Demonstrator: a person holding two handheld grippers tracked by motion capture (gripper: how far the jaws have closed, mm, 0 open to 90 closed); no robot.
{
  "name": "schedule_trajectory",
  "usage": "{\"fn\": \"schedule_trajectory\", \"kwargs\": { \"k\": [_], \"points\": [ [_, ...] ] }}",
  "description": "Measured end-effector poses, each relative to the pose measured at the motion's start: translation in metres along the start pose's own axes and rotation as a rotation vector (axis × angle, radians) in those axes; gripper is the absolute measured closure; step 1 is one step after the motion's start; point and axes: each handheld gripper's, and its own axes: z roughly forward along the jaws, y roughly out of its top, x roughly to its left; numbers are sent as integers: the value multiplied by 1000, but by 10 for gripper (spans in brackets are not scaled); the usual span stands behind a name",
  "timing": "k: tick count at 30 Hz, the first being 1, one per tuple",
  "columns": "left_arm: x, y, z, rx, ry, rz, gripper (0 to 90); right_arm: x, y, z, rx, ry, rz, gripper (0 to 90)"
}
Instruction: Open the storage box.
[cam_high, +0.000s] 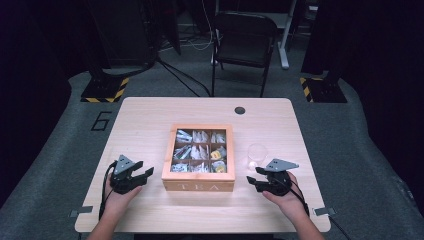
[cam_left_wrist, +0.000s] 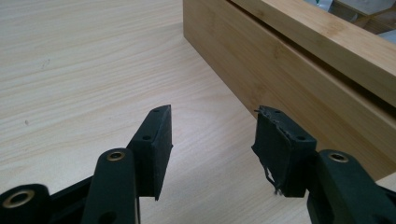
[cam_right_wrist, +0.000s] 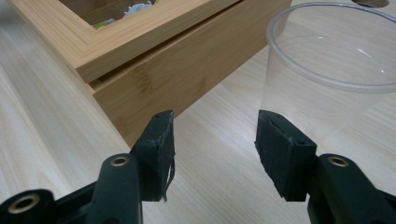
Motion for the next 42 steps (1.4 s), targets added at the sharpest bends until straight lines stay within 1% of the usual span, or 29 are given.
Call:
{"fn": "schedule_trajectory", "kwargs": {
  "k": [2,3,4,5,7,9,10,13,17,18,19,20,21,23,24,25,26,28,30,32,33,35,36,42],
  "points": [
    [-1,1,-1,-5,-5,0,473,1,1,0,-1,4,4,468],
    [-1,1,-1,-8,-5,1,475,2,1,-1,-4,6,-2,468],
    [-2,1,-1,-15,-3,-6,475,2,2,-1,-9,6,-4,468],
    [-2,1,-2,-9,-11,-5,475,2,2,-2,-10,3,-8,470],
    [-3,1,-3,-10,-13,-9,472,4,2,-2,-10,19,0,488],
    [-4,2,-4,-12,-9,-13,461,5,3,-1,-8,23,-10,489],
    [-4,1,-4,-25,-2,-18,459,6,3,-1,-7,23,-15,490],
    [-5,2,-6,-29,-4,-23,455,9,4,0,-1,25,-25,490],
    [-5,2,-6,-33,-9,-23,443,13,5,0,-12,47,-25,494],
    [-6,2,-6,-37,-6,-24,440,14,6,1,-21,61,-25,494],
    [-7,2,-7,-39,-6,-25,438,15,6,0,-22,68,-30,496],
    [-7,2,-8,-32,-13,-22,435,18,6,0,-21,72,-34,498],
    [-8,2,-8,-39,-10,-16,435,20,7,0,-23,82,-42,499],
    [-10,1,-9,-37,-4,-11,436,23,8,1,-21,90,-49,507],
    [-10,1,-9,-45,-1,-9,436,25,8,1,-22,98,-54,517],
    [-10,2,-10,-35,-6,-4,437,25,8,2,-22,107,-60,540],
    [-10,2,-10,-40,-4,-4,443,26,9,2,-13,125,-65,574],
    [-11,1,-11,-41,-3,-12,455,27,9,3,-6,151,-74,627],
    [-11,0,-11,-41,-9,-15,460,31,9,4,4,173,-74,646],
    [-12,-1,-11,-47,-7,-9,468,33,9,5,10,181,-86,646],
    [-12,0,-12,-43,-12,-4,469,35,9,5,13,175,-92,646],
    [-12,-1,-12,-50,-13,-8,469,36,11,8,6,182,-96,645],
    [-12,-1,-12,-51,-9,-7,469,38,11,9,6,182,-84,645],
    [-10,-3,-11,-52,-7,-16,466,42,13,16,10,200,-79,644]
  ]
}}
